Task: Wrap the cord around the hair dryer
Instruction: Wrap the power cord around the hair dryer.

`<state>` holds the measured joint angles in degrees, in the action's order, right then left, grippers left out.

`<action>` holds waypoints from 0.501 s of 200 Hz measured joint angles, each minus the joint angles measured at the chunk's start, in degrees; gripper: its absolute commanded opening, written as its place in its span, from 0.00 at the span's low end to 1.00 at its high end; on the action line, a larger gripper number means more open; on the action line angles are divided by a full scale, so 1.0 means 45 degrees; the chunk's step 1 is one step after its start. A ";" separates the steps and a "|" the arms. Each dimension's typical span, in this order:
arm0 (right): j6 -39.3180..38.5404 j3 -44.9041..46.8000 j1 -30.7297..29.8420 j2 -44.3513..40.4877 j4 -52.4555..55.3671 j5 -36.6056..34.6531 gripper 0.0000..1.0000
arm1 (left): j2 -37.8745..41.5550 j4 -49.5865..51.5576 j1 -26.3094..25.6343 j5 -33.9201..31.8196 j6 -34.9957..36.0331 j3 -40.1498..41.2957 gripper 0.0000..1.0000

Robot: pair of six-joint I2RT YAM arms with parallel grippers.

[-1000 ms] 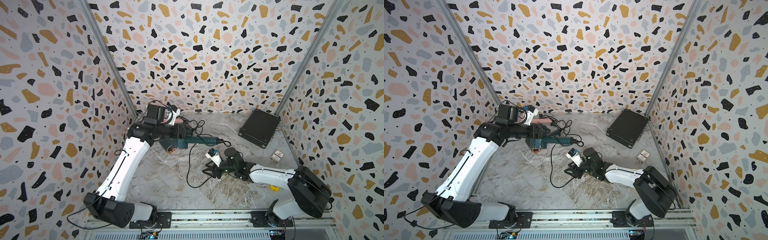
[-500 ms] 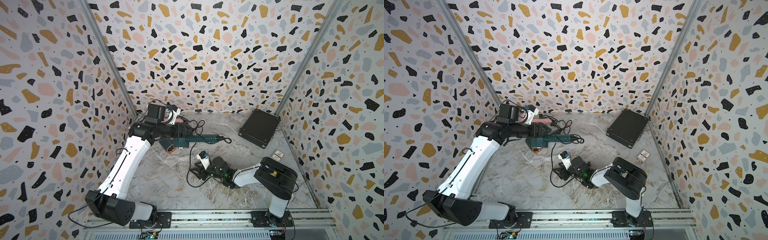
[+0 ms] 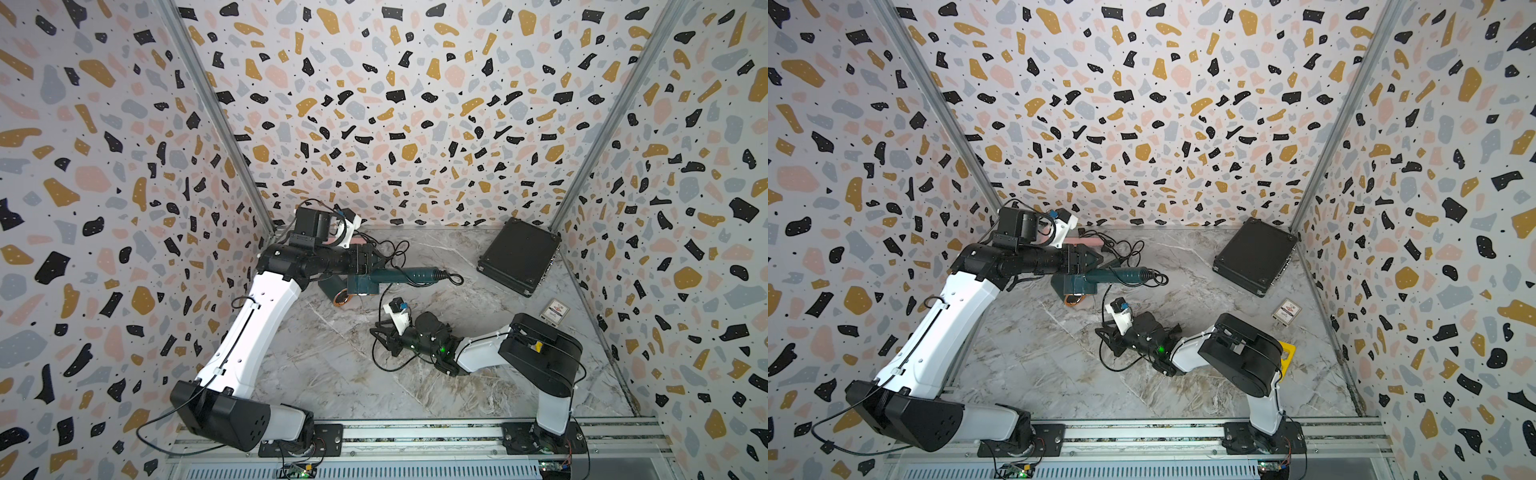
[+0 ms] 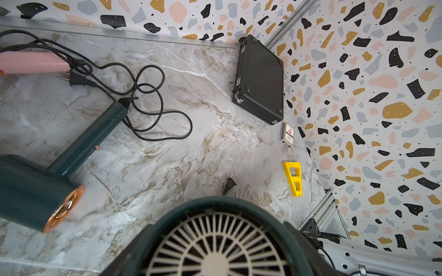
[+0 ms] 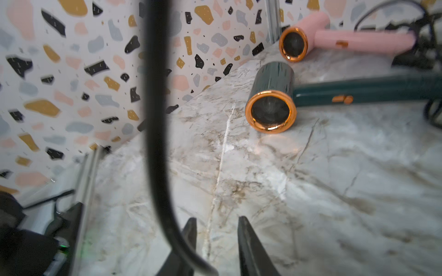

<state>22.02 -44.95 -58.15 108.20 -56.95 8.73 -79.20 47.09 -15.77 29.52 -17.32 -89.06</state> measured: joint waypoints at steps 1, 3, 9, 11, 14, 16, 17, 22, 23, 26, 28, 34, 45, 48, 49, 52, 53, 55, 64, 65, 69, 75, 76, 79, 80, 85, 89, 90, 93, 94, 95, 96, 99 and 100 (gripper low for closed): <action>0.0010 0.0000 0.0000 0.0000 -0.0005 0.0000 0.06 | 0.0000 0.0000 0.0000 0.0005 0.0000 0.0000 0.00; 0.0049 0.0000 0.0000 0.0000 -0.0010 -0.0034 0.05 | 0.0000 -0.0010 0.0005 0.0000 -0.0010 0.0000 0.00; 0.0019 0.0005 0.0000 -0.0005 -0.0005 -0.0141 0.02 | 0.0000 -0.0097 0.0063 0.0005 -0.0019 0.0049 0.00; 0.0019 0.0005 0.0000 -0.0010 0.0000 -0.0185 0.01 | 0.0000 -0.0126 0.0078 0.0010 -0.0024 0.0063 0.00; -0.0034 0.0019 0.0000 -0.0015 0.0000 -0.0243 0.00 | 0.0000 -0.0175 0.0092 0.0010 -0.0044 0.0092 0.00; -0.0029 0.0024 0.0000 -0.0015 0.0000 -0.0267 0.00 | 0.0000 -0.0204 0.0107 0.0019 -0.0053 0.0121 0.00; -0.0034 0.0034 0.0000 -0.0024 0.0000 -0.0282 0.00 | 0.0005 -0.0233 0.0121 0.0029 -0.0063 0.0141 0.00; -0.0073 0.0097 0.0000 -0.0058 0.0019 -0.0393 0.00 | 0.0010 -0.0364 0.0189 0.0063 -0.0112 0.0243 0.00; -0.0083 0.0107 0.0000 -0.0063 0.0019 -0.0398 0.00 | 0.0015 -0.0384 0.0199 0.0063 -0.0121 0.0262 0.00; -0.0102 0.0180 0.0005 -0.0112 0.0053 -0.0486 0.00 | 0.0019 -0.0486 0.0257 0.0073 -0.0160 0.0350 0.00; -0.0117 0.0228 0.0005 -0.0146 0.0078 -0.0515 0.00 | 0.0024 -0.0544 0.0306 0.0092 -0.0180 0.0413 0.00; -0.0141 0.0393 0.0015 -0.0262 0.0160 -0.0631 0.00 | 0.0049 -0.0733 0.0471 0.0107 -0.0301 0.0631 0.00; -0.0189 0.0714 0.0068 -0.0515 0.0389 -0.0816 0.00 | 0.0083 -0.1069 0.0850 0.0083 -0.0515 0.1049 0.00; -0.0204 0.0782 0.0083 -0.0588 0.0457 -0.0850 0.00 | 0.0092 -0.1171 0.1005 0.0073 -0.0607 0.1190 0.00; -0.0214 0.0816 0.0087 -0.0622 0.0486 -0.0855 0.00 | 0.0092 -0.1185 0.1030 0.0073 -0.0631 0.1219 0.00; -0.0228 0.0874 0.0102 -0.0670 0.0554 -0.0908 0.00 | 0.0102 -0.1287 0.1141 0.0039 -0.0709 0.1336 0.00; -0.0238 0.0894 0.0102 -0.0685 0.0573 -0.0899 0.00 | 0.0112 -0.1350 0.1209 0.0024 -0.0763 0.1404 0.00; -0.0248 0.0937 0.0117 -0.0733 0.0607 -0.0913 0.00 | 0.0126 -0.1428 0.1297 0.0019 -0.0797 0.1496 0.00; -0.0340 0.1098 0.0165 -0.0889 0.0845 -0.1020 0.00 | 0.0185 -0.1802 0.1676 -0.0049 -0.1107 0.1894 0.00; -0.0345 0.1107 0.0165 -0.0899 0.0865 -0.1035 0.00 | 0.0199 -0.1860 0.1744 -0.0068 -0.1161 0.1962 0.00; -0.0393 0.1161 0.0189 -0.0952 0.0986 -0.1093 0.00 | 0.0248 -0.2045 0.1953 -0.0102 -0.1331 0.2171 0.00; -0.0452 0.1209 0.0209 -0.1010 0.1190 -0.1175 0.00 | 0.0321 -0.2293 0.2220 -0.0257 -0.1535 0.2433 0.00; -0.0461 0.1219 0.0209 -0.1025 0.1253 -0.1205 0.00 | 0.0325 -0.2317 0.2244 -0.0277 -0.1554 0.2463 0.00; -0.0481 0.1234 0.0214 -0.1049 0.1389 -0.1214 0.00 | 0.0379 -0.2429 0.2375 -0.0447 -0.1666 0.2599 0.00; -0.0486 0.1239 0.0219 -0.1054 0.1423 -0.1229 0.00 | 0.0389 -0.2448 0.2399 -0.0486 -0.1685 0.2628 0.00; -0.0525 0.1253 0.0233 -0.1083 0.1608 -0.1268 0.00 | 0.0442 -0.2560 0.2545 -0.0816 -0.1778 0.2773 0.00; -0.0554 0.1253 0.0233 -0.1112 0.1802 -0.1282 0.00 | 0.0486 -0.2608 0.2662 -0.1166 -0.1846 0.2861 0.00; -0.0563 0.1253 0.0233 -0.1117 0.1836 -0.1287 0.00 | 0.0491 -0.2613 0.2676 -0.1234 -0.1855 0.2871 0.00; -0.0602 0.1253 0.0233 -0.1146 0.2011 -0.1292 0.00 | 0.0539 -0.2671 0.2754 -0.1549 -0.1899 0.2939 0.00; -0.0612 0.1253 0.0233 -0.1156 0.2050 -0.1297 0.00 | 0.0544 -0.2686 0.2764 -0.1613 -0.1904 0.2948 0.00; -0.0627 0.1253 0.0233 -0.1161 0.2084 -0.1302 0.00 | 0.0563 -0.2725 0.2788 -0.1758 -0.1919 0.2987 0.00; -0.0641 0.1253 0.0233 -0.1180 0.2157 -0.1311 0.00 | 0.0578 -0.2749 0.2803 -0.1807 -0.1933 0.3002 0.00; -0.0680 0.1253 0.0233 -0.1229 0.2317 -0.1345 0.00 | 0.0622 -0.2841 0.2837 -0.2089 -0.1967 0.3075 0.00; -0.0714 0.1253 0.0228 -0.1258 0.2409 -0.1370 0.00 | 0.0646 -0.2895 0.2846 -0.2210 -0.1987 0.3104 0.00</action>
<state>18.81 -39.31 -57.12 102.54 -46.11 2.57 -76.29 34.06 -2.96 19.57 -26.26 -75.09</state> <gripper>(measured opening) 0.075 0.746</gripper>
